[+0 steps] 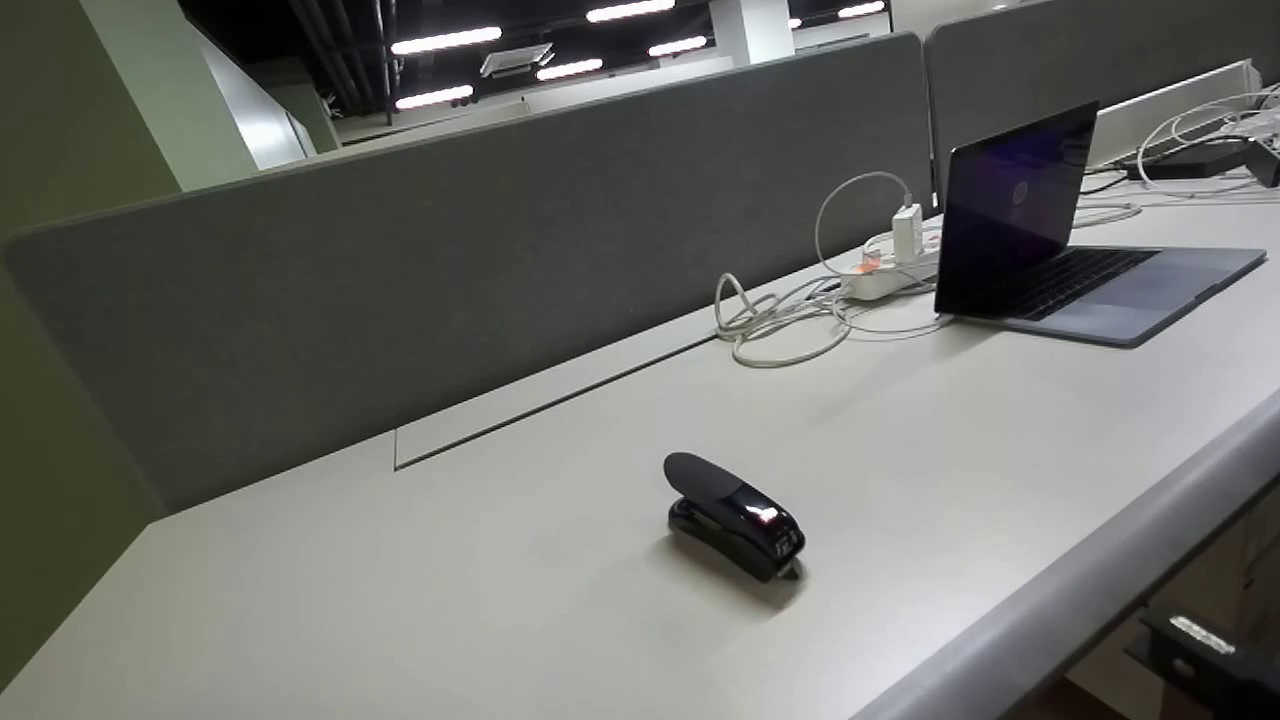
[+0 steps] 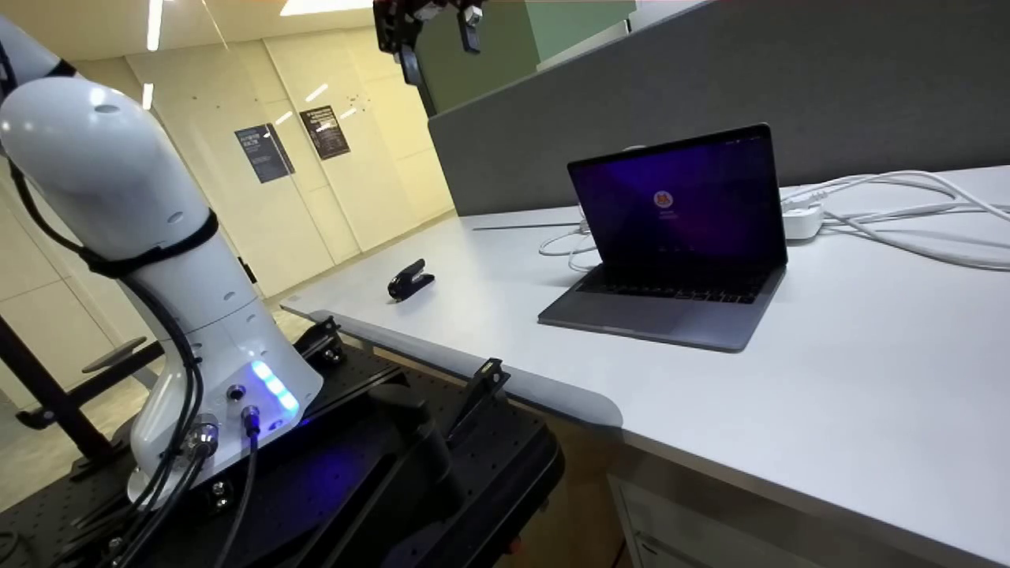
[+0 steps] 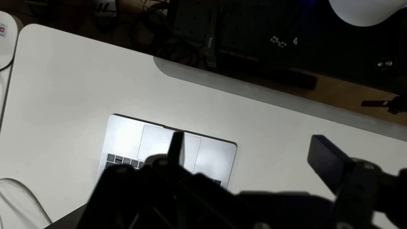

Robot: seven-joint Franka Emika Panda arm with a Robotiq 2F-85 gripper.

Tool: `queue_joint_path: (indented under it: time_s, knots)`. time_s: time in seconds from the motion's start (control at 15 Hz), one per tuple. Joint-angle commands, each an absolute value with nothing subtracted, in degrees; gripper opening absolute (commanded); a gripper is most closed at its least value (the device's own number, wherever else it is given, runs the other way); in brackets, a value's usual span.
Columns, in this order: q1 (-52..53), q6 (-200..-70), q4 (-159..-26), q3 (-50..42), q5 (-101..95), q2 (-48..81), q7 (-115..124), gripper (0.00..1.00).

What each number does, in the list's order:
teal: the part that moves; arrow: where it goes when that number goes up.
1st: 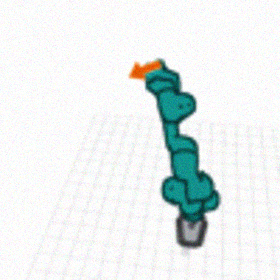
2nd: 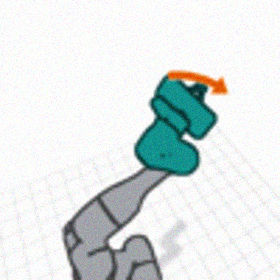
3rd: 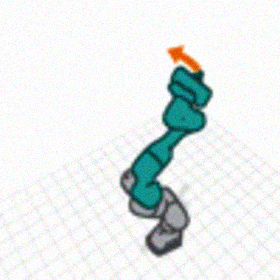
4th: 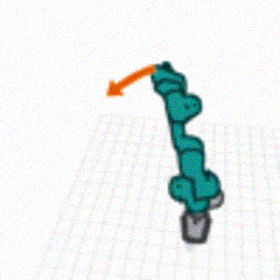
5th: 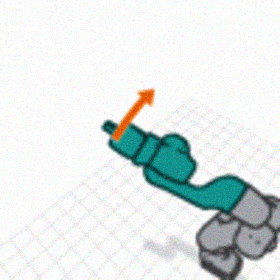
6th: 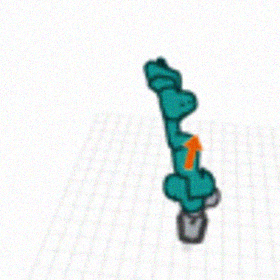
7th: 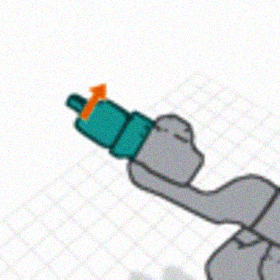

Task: Close the laptop

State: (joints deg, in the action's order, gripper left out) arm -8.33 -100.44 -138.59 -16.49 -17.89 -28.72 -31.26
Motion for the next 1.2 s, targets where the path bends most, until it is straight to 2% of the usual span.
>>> queue_joint_path:
  time_s: [0.0, 0.33, 0.67, 0.8, 0.93, 1.0, 1.13]
  knots:
    - [-8.79, -104.86, -139.50, -16.19, -18.64, -29.00, -28.43, 1.00]
    - [-10.54, -125.46, -141.40, -17.90, -17.26, -25.17, -23.63, 1.00]
    - [-11.74, -138.99, -139.38, -18.48, -9.51, -16.29, -16.86, 1.00]
    - [-11.61, -142.12, -137.35, -18.39, -6.42, -12.37, -16.87, 1.00]
    - [-11.17, -135.53, -133.17, -18.28, -3.13, -8.25, -18.46, 1.00]
    - [-12.20, -140.00, -138.48, -17.75, -5.25, -12.72, -19.32, 1.00]
    - [-12.13, -137.81, -135.86, -17.54, -3.93, -9.60, -19.32, 1.00]
